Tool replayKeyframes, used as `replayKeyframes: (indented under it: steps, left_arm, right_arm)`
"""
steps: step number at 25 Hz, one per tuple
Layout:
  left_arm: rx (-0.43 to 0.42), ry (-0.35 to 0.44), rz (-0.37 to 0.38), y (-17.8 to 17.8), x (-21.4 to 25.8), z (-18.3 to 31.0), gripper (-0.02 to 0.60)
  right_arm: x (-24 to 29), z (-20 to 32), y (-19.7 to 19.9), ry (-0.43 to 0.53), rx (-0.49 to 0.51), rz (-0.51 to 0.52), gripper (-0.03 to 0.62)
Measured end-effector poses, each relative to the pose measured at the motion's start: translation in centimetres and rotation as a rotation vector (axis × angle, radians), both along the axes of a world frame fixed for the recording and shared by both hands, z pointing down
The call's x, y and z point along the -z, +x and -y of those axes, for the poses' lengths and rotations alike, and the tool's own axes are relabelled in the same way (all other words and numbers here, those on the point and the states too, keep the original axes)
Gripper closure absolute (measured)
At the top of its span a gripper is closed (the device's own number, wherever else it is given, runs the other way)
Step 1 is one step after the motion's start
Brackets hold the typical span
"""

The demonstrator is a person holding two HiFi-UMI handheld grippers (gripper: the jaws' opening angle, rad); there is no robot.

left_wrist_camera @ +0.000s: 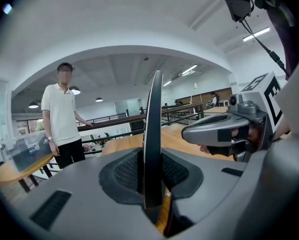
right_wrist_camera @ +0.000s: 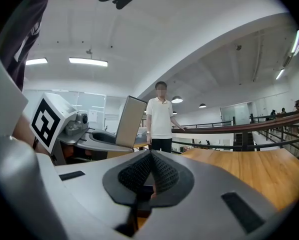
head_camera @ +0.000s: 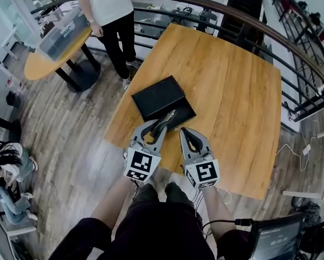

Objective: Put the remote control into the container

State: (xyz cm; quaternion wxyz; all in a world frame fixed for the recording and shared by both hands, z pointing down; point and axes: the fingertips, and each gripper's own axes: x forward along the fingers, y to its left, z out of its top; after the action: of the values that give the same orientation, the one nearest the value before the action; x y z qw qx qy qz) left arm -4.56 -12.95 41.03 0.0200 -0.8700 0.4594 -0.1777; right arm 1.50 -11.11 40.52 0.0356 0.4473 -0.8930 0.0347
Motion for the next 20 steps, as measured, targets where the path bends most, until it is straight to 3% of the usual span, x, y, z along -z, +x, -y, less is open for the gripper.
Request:
replayKeyframes:
  steps: [3, 6, 20]
  left_arm:
    - [-0.007, -0.056, 0.004, 1.0, -3.0, 2.5, 0.492]
    - [-0.018, -0.108, 0.056, 1.7, -6.1, 5.0, 0.492]
    - [-0.104, -0.443, 0.501, 3.5, -20.8, 11.2, 0.492]
  right_arm:
    - [-2.4, 2.4, 0.5, -0.041, -0.012, -0.013, 0.58]
    - [-4.9, 4.2, 1.1, -0.087, -0.035, -0.019, 0.58]
    - [-13.7, 7.0, 3.5, -0.216, -0.127, -0.003, 0.58]
